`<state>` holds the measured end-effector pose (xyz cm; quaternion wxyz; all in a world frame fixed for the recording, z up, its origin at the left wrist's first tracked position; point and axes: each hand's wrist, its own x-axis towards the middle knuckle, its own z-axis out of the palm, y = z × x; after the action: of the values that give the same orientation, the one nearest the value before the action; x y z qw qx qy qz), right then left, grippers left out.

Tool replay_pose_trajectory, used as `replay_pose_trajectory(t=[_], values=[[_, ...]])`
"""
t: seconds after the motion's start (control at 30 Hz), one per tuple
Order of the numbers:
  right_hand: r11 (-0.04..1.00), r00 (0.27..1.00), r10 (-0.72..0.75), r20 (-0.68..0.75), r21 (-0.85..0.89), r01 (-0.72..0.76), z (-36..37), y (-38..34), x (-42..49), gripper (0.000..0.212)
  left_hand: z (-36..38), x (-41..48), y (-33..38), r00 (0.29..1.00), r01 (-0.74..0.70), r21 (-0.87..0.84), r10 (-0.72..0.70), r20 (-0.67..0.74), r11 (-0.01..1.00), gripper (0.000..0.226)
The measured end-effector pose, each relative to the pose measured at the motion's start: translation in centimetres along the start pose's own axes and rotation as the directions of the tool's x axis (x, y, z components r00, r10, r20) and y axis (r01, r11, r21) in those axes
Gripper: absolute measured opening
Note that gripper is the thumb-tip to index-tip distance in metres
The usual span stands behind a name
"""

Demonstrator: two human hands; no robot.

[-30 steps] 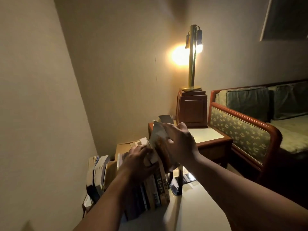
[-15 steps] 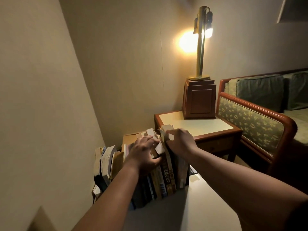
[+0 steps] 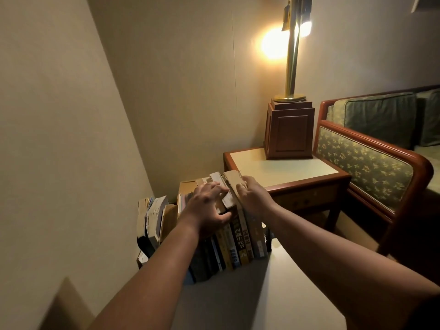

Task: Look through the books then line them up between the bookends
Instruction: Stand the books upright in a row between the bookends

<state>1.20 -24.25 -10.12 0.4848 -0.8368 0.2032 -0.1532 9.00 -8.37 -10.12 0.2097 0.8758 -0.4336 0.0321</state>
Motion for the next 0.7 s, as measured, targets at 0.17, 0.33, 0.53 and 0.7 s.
replay_pose_trajectory(t=[0.17,0.33,0.53,0.7], values=[[0.947,0.999,-0.036,-0.036,0.319,0.046,0.9,4.3,-3.8,0.049,0.1,-0.2,0.0,1.000,-0.016,0.011,0.016,-0.022,1.000,0.069],[0.924,0.998,0.030,0.059,0.379,-0.050,2.8,9.8,-5.9,0.066,0.1,-0.3,0.0,0.999,-0.021,0.025,0.021,-0.023,0.999,0.072],[0.898,0.988,0.141,0.065,0.411,-0.155,4.4,12.0,-6.3,0.042,0.1,0.0,-0.3,0.999,-0.024,0.047,0.026,-0.035,0.999,0.077],[0.861,0.985,0.140,0.103,0.478,-0.173,4.3,12.4,-5.8,0.041,-0.6,-0.1,0.1,0.999,-0.033,0.169,0.028,0.037,0.985,0.084]])
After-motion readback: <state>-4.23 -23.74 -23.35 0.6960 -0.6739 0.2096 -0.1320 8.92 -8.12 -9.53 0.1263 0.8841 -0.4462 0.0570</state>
